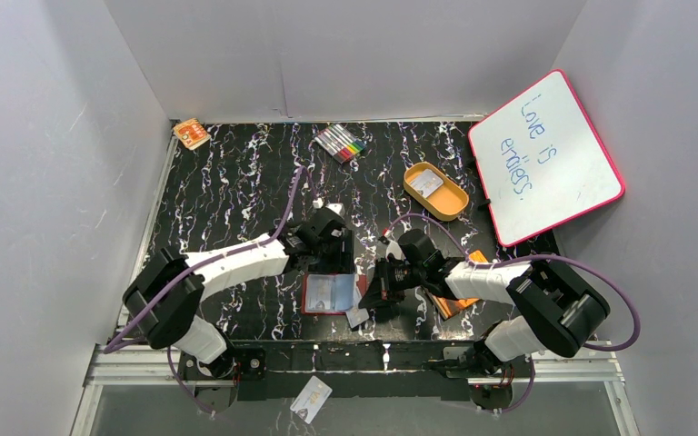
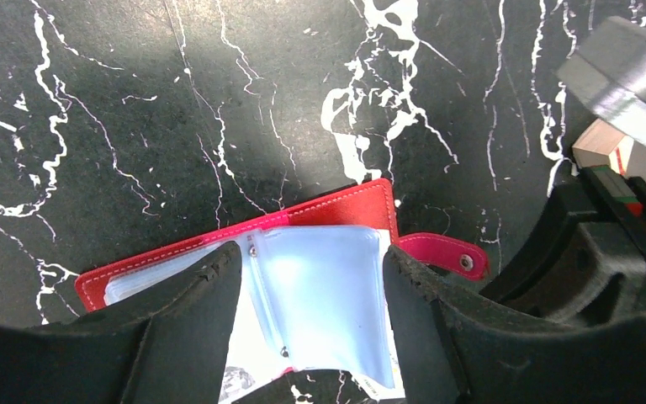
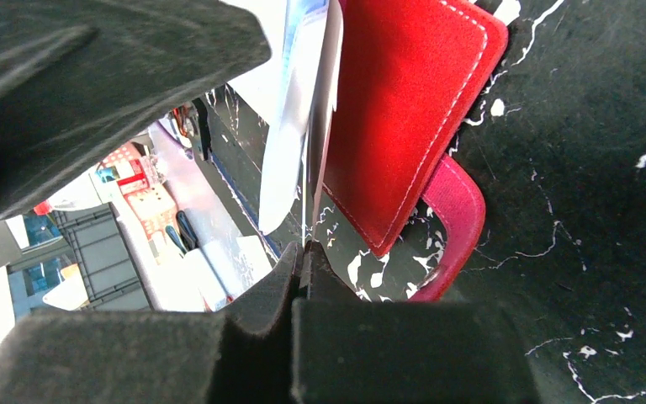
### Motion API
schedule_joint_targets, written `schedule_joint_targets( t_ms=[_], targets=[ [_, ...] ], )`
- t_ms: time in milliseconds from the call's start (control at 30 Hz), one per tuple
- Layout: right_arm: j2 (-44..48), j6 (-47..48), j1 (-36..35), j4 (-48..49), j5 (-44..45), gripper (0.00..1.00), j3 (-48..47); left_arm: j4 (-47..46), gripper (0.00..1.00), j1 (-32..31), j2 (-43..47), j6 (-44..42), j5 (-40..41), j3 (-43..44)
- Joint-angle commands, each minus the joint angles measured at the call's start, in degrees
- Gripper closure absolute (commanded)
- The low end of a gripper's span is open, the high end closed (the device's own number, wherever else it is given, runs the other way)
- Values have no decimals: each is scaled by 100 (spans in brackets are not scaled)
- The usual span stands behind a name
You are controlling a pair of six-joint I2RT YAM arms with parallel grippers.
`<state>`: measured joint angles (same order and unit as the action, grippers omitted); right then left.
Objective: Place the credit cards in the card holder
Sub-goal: Insert the credit card into the card holder.
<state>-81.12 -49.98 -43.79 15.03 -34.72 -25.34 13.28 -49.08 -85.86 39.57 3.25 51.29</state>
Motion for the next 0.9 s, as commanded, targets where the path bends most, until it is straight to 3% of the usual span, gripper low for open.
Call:
schedule_joint_targets(
  t_ms=[0, 267, 800, 867],
  targets=[
    [-31, 67, -24, 220, -140, 100, -31, 23, 40, 52, -249, -140, -187, 276],
    [-1, 68, -25, 202, -140, 100, -50, -82, 44, 50, -414, -203, -571, 216],
    [86, 100, -24, 88, -106, 100, -98, -85, 98, 56, -425, -283, -591, -24],
    [108, 102, -25, 61, -99, 100, -102, -86, 100, 51, -424, -292, -589, -38]
  ],
)
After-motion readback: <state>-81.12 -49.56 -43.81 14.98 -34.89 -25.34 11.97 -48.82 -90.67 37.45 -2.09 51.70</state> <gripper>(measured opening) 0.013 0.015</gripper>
